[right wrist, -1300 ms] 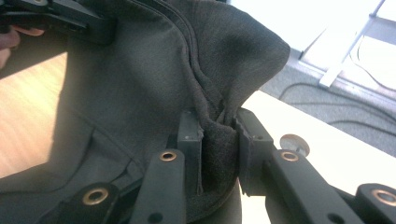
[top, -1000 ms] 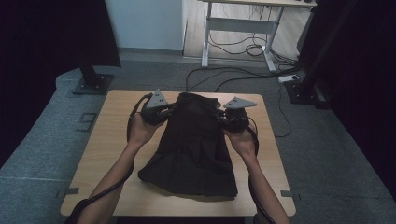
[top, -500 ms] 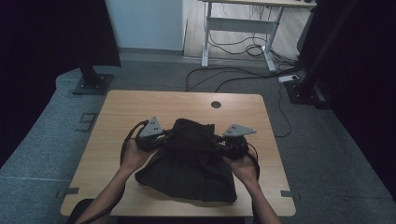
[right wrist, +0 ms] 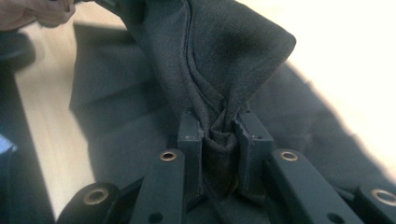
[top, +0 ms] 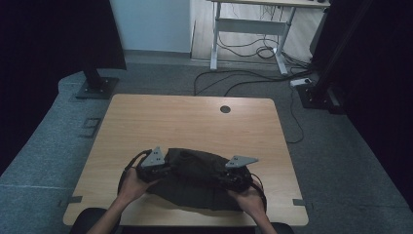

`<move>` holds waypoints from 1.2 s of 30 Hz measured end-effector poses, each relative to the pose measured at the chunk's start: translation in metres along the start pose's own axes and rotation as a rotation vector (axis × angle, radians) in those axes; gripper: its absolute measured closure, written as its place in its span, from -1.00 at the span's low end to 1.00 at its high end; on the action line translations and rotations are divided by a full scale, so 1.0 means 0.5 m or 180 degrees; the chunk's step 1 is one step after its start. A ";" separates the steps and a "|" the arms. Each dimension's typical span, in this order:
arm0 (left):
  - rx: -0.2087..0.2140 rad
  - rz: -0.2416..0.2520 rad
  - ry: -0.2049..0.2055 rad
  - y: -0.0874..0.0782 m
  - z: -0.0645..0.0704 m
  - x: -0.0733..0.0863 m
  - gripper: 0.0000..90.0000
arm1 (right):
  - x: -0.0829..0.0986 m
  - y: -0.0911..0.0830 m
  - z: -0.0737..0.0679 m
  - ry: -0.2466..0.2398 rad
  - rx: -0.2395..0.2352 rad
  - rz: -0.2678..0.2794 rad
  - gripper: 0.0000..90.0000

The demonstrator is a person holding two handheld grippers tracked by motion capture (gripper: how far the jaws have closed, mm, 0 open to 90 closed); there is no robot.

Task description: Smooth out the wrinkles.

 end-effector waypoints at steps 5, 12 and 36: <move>0.0101 -0.0180 -0.0007 0.005 0.023 0.054 0.86 | 0.041 0.014 -0.022 0.0003 -0.0104 -0.0184 0.65; 0.0106 -0.0514 0.0051 0.029 0.034 0.102 0.83 | 0.087 0.042 -0.029 -0.0086 -0.0070 -0.0499 0.68; -0.0137 -0.0185 -0.0417 0.137 -0.051 0.064 0.33 | 0.027 0.105 0.156 0.0152 0.0468 -0.0268 0.47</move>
Point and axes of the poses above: each handheld gripper's, and its own axes: y roughly forward along the jaws, x roughly out of its underside, z roughly to its right, the point moved 8 cm from there along y, roughly forward along the jaws, and after that the axes turned 4 degrees about z, right-handed, at the moved point
